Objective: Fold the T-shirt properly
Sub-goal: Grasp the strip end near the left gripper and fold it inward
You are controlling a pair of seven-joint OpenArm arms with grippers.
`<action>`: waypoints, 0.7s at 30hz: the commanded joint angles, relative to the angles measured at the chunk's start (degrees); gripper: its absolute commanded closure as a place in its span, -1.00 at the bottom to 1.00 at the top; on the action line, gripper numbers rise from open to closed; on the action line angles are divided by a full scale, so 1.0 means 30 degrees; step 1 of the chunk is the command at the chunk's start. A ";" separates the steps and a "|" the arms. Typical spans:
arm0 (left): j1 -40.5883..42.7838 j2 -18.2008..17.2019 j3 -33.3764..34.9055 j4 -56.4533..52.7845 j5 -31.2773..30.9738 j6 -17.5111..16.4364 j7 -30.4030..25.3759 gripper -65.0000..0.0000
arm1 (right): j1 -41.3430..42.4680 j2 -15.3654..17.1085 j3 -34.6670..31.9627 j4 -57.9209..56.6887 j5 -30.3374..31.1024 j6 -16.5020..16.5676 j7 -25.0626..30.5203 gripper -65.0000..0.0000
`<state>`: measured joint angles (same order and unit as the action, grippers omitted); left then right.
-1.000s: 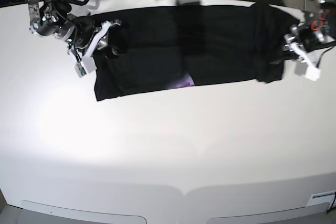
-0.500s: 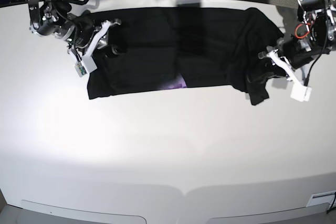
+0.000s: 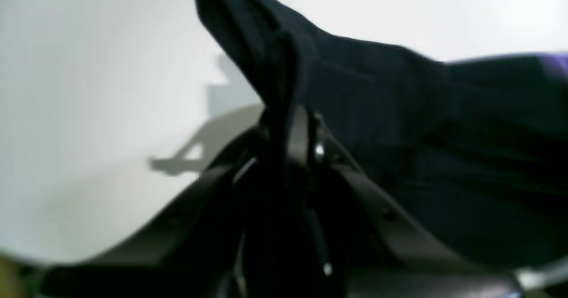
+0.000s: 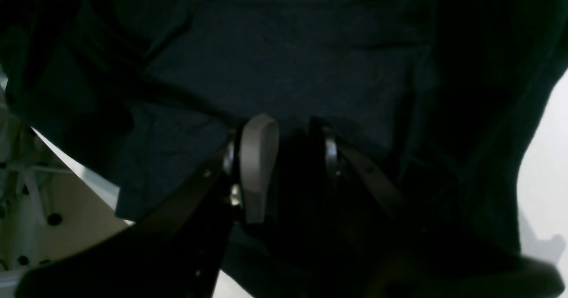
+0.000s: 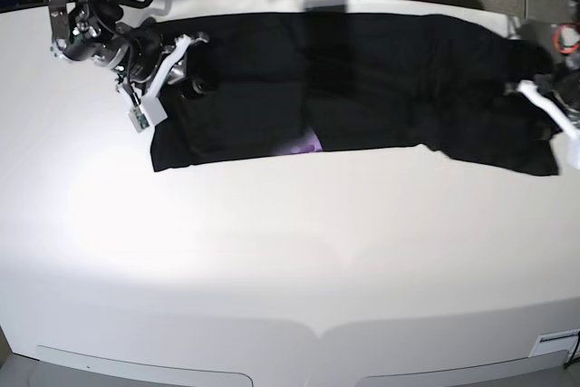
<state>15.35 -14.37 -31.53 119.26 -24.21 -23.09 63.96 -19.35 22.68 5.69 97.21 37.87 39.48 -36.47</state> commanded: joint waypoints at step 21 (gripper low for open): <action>-0.0015 0.1122 -0.1290 -0.1683 -0.7985 0.1188 0.0240 1.00 | 0.0160 0.0219 0.0124 0.0364 0.0437 0.0172 0.0299 0.47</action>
<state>15.55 -9.93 -35.20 113.14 -47.31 -19.46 65.56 -19.25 22.68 5.69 97.19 38.04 39.48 -36.86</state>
